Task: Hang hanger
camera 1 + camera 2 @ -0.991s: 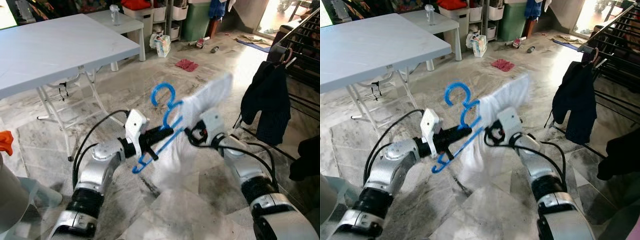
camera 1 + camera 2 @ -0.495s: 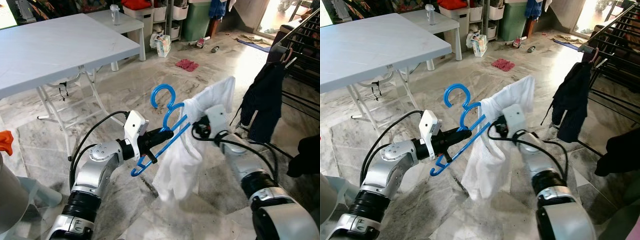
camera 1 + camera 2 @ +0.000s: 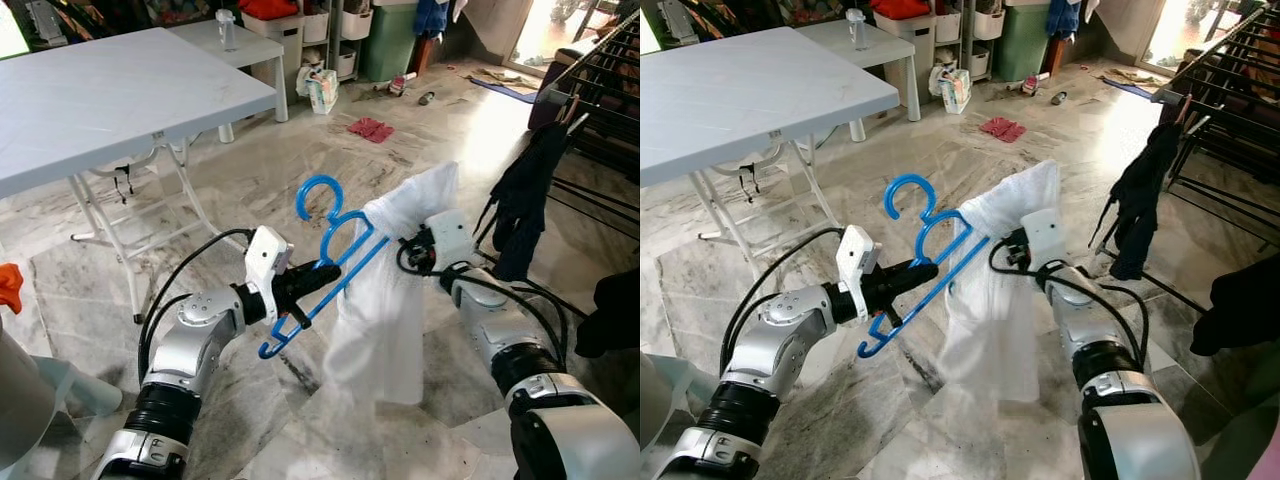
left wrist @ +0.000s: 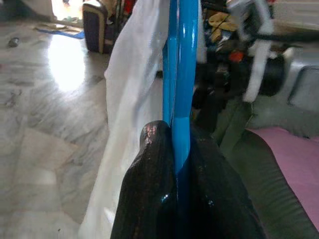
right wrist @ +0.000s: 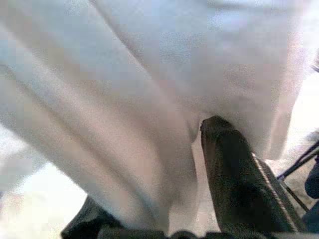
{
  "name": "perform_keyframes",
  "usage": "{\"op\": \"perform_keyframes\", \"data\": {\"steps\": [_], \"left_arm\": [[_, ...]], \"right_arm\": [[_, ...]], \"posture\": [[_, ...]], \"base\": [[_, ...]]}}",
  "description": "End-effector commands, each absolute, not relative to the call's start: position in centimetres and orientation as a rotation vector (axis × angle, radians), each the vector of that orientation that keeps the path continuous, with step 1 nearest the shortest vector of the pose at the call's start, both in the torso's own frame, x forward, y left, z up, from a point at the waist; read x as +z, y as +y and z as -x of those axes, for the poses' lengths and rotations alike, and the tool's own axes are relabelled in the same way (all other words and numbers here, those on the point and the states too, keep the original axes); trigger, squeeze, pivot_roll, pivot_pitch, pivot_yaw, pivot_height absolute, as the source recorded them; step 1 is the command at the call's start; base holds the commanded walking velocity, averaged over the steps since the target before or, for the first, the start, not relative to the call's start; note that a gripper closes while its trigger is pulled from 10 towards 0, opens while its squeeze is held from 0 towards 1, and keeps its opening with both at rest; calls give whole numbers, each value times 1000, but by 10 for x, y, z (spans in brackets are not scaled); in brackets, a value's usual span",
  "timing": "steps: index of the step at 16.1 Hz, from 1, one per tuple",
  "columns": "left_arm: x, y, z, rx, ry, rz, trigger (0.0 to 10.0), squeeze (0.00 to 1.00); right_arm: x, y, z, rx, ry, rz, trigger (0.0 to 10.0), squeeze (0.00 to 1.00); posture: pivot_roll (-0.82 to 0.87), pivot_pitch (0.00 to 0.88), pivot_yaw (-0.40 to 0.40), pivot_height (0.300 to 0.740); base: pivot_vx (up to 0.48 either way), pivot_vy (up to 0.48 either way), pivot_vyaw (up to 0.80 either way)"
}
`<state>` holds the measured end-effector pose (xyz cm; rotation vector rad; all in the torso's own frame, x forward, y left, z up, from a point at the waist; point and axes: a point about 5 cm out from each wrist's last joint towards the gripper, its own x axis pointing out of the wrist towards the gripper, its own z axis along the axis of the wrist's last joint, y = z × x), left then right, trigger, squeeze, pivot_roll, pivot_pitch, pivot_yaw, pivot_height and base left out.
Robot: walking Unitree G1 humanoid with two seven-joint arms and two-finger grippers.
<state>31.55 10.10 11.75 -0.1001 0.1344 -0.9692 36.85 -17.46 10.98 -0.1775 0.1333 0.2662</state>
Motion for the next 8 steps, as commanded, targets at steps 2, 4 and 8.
{"op": "perform_keyframes", "data": {"steps": [2,4,8], "left_arm": [[122,104,-319,-948,111,75,0,0],[118,107,-320,-941,124,53,0,0],[106,115,-319,-914,189,-34,0,0]], "right_arm": [[121,-183,-374,229,104,149,0,0],[123,-186,-375,216,102,141,0,0],[128,-194,-377,149,92,110,0,0]], "posture": [[-11,0,-30,740],[-14,0,-31,740],[-15,0,-35,740]], "base": [[0,0,0],[0,0,0],[0,0,0]]}}
